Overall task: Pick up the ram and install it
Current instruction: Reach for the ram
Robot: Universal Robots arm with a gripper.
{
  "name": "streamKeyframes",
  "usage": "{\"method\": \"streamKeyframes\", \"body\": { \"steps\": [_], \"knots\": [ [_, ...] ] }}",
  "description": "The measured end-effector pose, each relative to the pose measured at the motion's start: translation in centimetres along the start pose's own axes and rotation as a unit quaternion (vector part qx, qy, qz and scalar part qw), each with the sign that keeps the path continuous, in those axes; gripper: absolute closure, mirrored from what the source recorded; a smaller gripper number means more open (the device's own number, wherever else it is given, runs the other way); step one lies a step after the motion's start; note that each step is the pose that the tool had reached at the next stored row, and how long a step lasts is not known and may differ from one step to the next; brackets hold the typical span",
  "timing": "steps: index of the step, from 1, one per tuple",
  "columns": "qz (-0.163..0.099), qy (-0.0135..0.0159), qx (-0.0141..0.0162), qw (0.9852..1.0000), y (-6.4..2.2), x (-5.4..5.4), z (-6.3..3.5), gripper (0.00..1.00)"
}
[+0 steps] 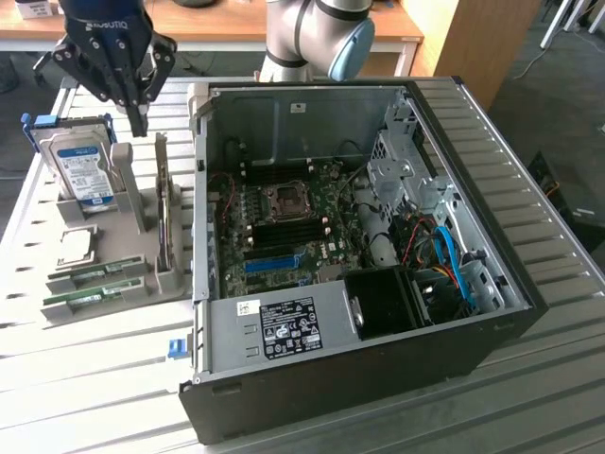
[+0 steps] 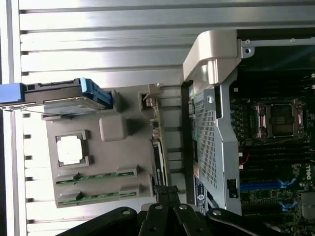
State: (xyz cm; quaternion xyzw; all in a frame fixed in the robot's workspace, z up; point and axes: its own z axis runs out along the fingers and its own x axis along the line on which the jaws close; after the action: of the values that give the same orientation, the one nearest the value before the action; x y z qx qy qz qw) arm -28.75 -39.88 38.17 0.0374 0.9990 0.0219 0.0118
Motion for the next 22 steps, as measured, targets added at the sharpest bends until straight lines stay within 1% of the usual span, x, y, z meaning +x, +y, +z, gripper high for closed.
{"method": "streamKeyframes", "body": {
  "steps": [4, 18, 22],
  "knots": [
    [0.000, 0.0000, 0.0000, 1.0000, -0.06, 0.8, 0.03, 0.89],
    [0.000, 0.0001, 0.0000, 1.0000, -0.34, 4.5, 0.07, 0.89],
    [0.000, 0.0001, 0.0001, 1.0000, -0.42, 5.4, 0.11, 0.89]
  ]
}}
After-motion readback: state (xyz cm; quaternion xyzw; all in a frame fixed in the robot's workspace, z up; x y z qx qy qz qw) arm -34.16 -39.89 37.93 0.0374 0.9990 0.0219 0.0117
